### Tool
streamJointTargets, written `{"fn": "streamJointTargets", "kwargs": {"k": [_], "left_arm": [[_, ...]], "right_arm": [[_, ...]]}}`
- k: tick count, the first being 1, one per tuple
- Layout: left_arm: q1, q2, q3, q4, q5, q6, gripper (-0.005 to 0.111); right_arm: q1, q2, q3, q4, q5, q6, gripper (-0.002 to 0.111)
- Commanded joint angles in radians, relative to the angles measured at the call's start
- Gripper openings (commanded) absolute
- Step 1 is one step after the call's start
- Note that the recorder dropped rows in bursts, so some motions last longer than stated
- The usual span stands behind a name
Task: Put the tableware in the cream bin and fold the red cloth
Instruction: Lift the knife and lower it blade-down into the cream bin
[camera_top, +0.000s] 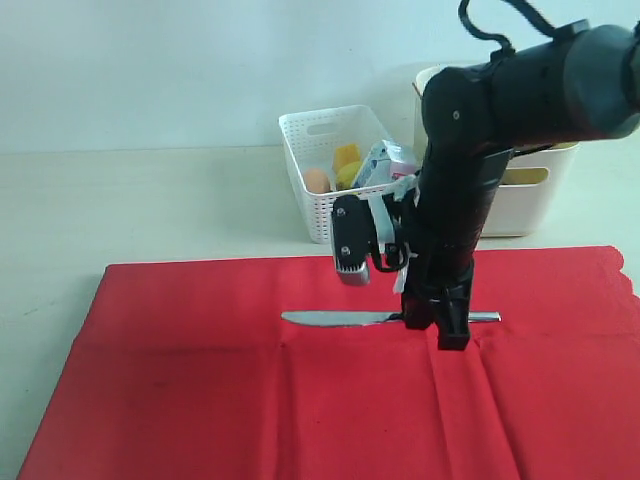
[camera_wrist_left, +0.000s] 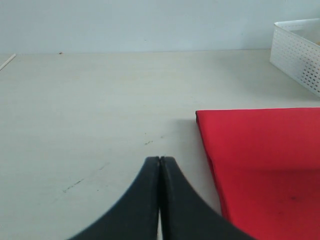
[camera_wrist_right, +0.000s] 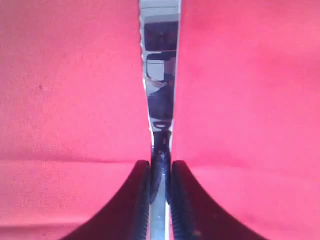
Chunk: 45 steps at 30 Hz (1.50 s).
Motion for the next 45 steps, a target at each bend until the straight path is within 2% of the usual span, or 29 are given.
{"fn": "streamJointTargets", "kwargs": {"k": [1, 10, 20, 24, 29, 36, 45], "left_arm": [[0.002, -0.006, 0.002, 0.001, -0.008, -0.001, 0.0], [0.002, -0.006, 0.002, 0.001, -0.008, -0.001, 0.0], [0.002, -0.006, 0.002, 0.001, -0.008, -0.001, 0.0], [0.002, -0.006, 0.002, 0.001, -0.008, -0.001, 0.0], [0.002, -0.006, 0.002, 0.001, -0.008, -0.001, 0.0], [0.002, -0.006, 0.002, 0.001, -0.008, -0.001, 0.0], [0.002, -0.006, 0.002, 0.001, -0.008, -0.001, 0.0]], "right_arm": [[0.002, -0.091, 0.0, -0.006, -0.053, 0.135, 0.0], [0.002, -0.3, 0.0, 0.032, -0.161, 0.464, 0.0], [0.0, -0.54, 0.0, 0.008, -0.319, 0.718, 0.0], [-0.057, -0.585, 0.0, 0.002, -0.402, 0.801, 0.0], [-0.182, -0.589, 0.0, 0.004, -0.483, 0.9, 0.0], [-0.333, -0.514, 0.0, 0.096, -0.598, 0.917, 0.0], [-0.402, -0.322, 0.0, 0.155, -0.755, 0.915, 0.0]]}}
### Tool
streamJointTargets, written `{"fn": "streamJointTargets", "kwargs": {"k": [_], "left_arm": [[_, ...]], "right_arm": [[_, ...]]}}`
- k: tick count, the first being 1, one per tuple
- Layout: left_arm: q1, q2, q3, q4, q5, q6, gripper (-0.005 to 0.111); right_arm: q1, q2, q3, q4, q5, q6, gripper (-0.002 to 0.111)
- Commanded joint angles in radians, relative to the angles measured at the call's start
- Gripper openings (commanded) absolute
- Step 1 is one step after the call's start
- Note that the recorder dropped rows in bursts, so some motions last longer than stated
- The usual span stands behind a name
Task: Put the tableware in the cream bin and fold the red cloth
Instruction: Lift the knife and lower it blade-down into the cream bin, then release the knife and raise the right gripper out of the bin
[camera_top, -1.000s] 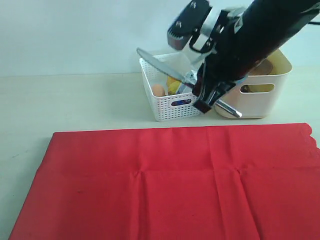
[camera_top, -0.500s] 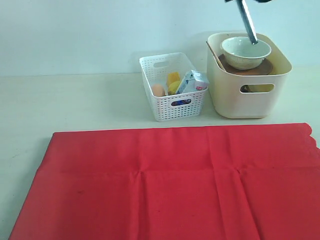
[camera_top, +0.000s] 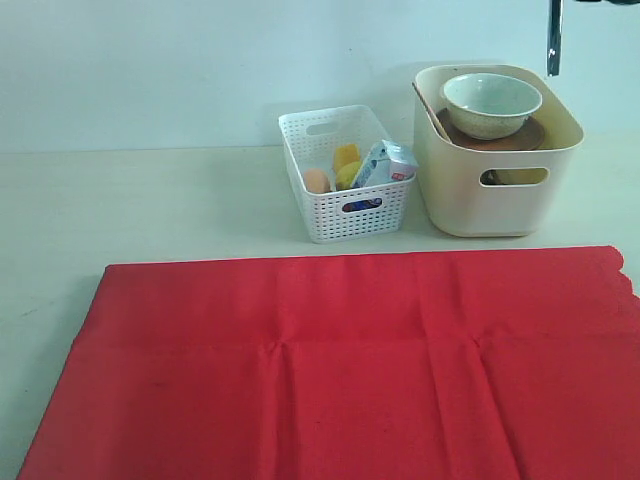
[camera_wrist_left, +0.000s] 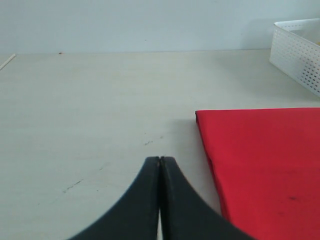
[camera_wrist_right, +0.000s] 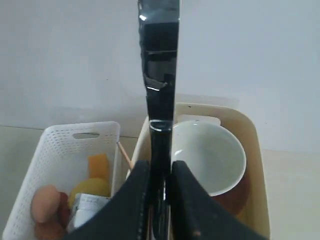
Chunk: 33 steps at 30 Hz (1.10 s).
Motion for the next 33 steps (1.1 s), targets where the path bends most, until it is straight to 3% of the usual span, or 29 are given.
{"fn": "streamJointTargets", "kwargs": {"k": [1, 12, 18, 33], "left_arm": [[0.002, -0.006, 0.002, 0.001, -0.008, -0.001, 0.0], [0.002, -0.006, 0.002, 0.001, -0.008, -0.001, 0.0], [0.002, -0.006, 0.002, 0.001, -0.008, -0.001, 0.0], [0.002, -0.006, 0.002, 0.001, -0.008, -0.001, 0.0]], "right_arm": [[-0.013, 0.101, -0.002, 0.015, -0.113, -0.001, 0.0], [-0.013, 0.302, -0.002, 0.012, -0.378, -0.071, 0.0], [-0.013, 0.381, -0.002, 0.012, -0.388, -0.209, 0.0], [-0.013, 0.437, -0.002, 0.012, -0.303, -0.336, 0.004]]}}
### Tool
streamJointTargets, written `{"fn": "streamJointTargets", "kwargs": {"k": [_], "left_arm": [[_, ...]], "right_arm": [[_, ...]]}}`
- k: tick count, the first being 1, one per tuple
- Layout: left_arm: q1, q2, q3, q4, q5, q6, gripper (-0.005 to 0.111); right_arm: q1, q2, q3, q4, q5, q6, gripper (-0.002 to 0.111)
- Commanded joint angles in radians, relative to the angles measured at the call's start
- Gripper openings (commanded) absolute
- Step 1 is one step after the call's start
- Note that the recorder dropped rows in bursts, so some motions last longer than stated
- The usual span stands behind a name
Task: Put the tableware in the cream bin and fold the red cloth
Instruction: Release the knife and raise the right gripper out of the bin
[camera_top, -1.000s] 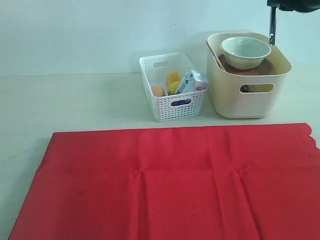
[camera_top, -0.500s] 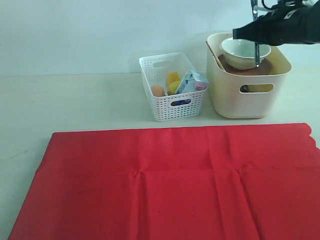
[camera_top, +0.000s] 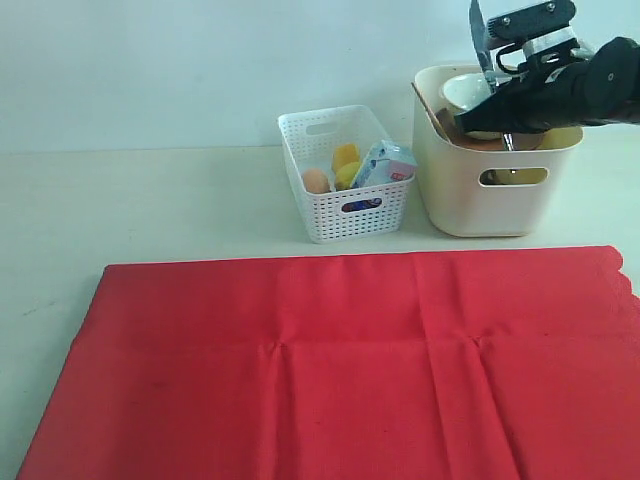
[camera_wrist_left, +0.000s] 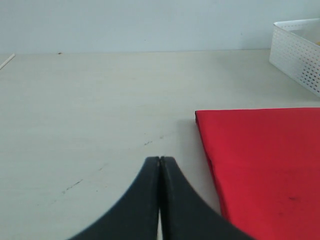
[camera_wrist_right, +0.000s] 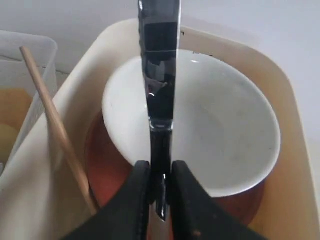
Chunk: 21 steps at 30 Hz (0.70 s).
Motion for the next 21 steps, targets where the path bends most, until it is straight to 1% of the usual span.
{"fn": "streamJointTargets", "kwargs": {"k": [1, 2, 6, 8, 10, 16, 21], "left_arm": [[0.002, -0.006, 0.002, 0.001, -0.008, -0.001, 0.0], [0.002, -0.006, 0.002, 0.001, -0.008, -0.001, 0.0], [0.002, -0.006, 0.002, 0.001, -0.008, -0.001, 0.0], [0.002, -0.006, 0.002, 0.001, -0.008, -0.001, 0.0], [0.002, -0.006, 0.002, 0.001, -0.008, -0.001, 0.0], [0.002, -0.006, 0.002, 0.001, -0.008, -0.001, 0.0], [0.002, -0.006, 0.002, 0.001, -0.008, -0.001, 0.0]], "right_arm": [[-0.006, -0.001, -0.002, 0.002, 0.04, -0.081, 0.007], [-0.006, -0.001, -0.002, 0.002, 0.046, -0.083, 0.01], [-0.006, -0.001, -0.002, 0.002, 0.088, -0.083, 0.028], [-0.006, -0.001, -0.002, 0.002, 0.101, -0.083, 0.036], [-0.006, -0.001, -0.002, 0.002, 0.114, -0.083, 0.041], [-0.006, -0.056, -0.002, 0.002, 0.189, -0.076, 0.042], [-0.006, -0.144, -0.002, 0.002, 0.28, -0.073, 0.042]]}}
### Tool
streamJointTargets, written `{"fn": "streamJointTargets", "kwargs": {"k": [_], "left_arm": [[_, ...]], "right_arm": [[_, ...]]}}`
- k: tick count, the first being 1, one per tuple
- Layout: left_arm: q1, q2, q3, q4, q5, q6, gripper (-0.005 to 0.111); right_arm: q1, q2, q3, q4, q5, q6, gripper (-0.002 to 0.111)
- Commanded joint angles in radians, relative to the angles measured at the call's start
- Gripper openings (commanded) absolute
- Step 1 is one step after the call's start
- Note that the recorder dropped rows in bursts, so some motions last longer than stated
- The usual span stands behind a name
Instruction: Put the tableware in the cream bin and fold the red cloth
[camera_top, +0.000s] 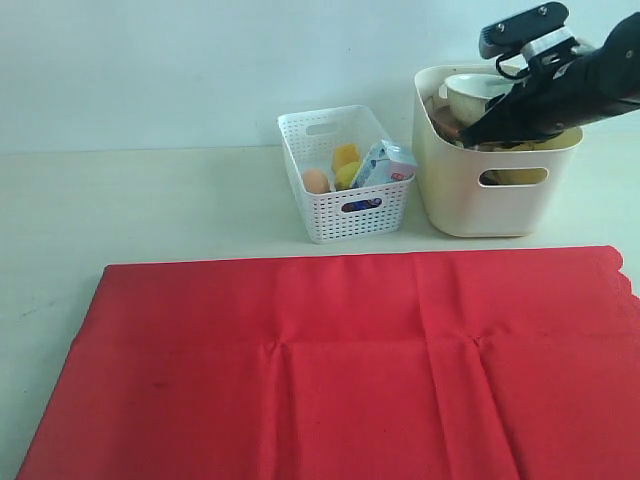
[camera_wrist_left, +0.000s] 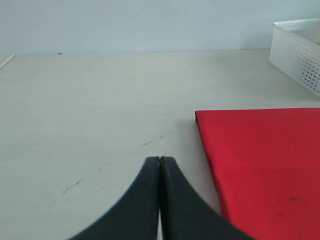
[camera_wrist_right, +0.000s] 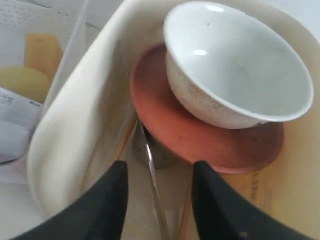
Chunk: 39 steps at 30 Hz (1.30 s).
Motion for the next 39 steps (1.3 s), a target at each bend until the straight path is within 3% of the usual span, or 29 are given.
{"fn": "streamJointTargets", "kwargs": {"k": [1, 9, 17, 23, 25, 34, 39], "left_arm": [[0.002, -0.006, 0.002, 0.001, -0.008, -0.001, 0.0], [0.002, -0.006, 0.002, 0.001, -0.008, -0.001, 0.0], [0.002, -0.006, 0.002, 0.001, -0.008, -0.001, 0.0], [0.002, -0.006, 0.002, 0.001, -0.008, -0.001, 0.0], [0.002, -0.006, 0.002, 0.001, -0.008, -0.001, 0.0], [0.002, -0.006, 0.002, 0.001, -0.008, -0.001, 0.0], [0.002, -0.006, 0.002, 0.001, -0.008, -0.001, 0.0]], "right_arm": [[-0.006, -0.095, -0.002, 0.002, 0.08, 0.006, 0.042], [-0.006, -0.262, -0.002, 0.002, 0.299, 0.05, 0.041], [-0.006, -0.435, -0.002, -0.001, 0.59, 0.094, 0.031], [-0.006, -0.546, 0.001, 0.0, 0.714, 0.103, 0.009], [-0.006, -0.591, 0.022, 0.0, 0.714, 0.103, 0.0], [-0.006, -0.878, 0.286, 0.026, 0.476, 0.12, 0.0], [-0.006, -1.057, 0.348, 0.031, 0.463, 0.127, 0.0]]}}
